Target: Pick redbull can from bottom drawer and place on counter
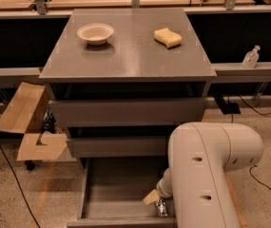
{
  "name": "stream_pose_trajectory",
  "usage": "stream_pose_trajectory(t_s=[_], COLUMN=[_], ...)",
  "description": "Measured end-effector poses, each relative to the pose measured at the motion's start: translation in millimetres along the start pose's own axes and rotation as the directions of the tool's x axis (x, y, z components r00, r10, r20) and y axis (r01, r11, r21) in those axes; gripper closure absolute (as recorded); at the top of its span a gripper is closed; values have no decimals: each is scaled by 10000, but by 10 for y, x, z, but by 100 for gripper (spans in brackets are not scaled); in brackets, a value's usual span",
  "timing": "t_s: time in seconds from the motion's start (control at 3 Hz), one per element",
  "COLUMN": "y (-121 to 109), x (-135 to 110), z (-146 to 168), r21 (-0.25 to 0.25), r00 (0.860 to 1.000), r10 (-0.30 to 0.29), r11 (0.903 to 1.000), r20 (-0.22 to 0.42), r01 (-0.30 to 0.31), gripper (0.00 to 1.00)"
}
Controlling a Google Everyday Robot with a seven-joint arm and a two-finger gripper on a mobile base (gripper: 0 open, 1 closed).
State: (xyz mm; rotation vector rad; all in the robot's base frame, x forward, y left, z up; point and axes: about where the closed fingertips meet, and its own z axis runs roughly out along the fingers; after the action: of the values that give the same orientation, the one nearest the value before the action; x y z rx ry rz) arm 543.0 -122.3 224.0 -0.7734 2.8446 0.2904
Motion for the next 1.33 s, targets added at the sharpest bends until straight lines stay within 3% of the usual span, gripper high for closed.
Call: stream_pose_trajectory(t_s=[0.33,1.0,1.33], y=[-70,-168,-157], x=[-8,15,30], z=[187,277,314], r21=[-576,-1927,-2165], r00=[9990,9835,9818], r10=[344,1273,1364], r11=[9978,9760,9705], r20=[302,1289,1322], r01=[-326,-1010,-1057], gripper=[0,0,0])
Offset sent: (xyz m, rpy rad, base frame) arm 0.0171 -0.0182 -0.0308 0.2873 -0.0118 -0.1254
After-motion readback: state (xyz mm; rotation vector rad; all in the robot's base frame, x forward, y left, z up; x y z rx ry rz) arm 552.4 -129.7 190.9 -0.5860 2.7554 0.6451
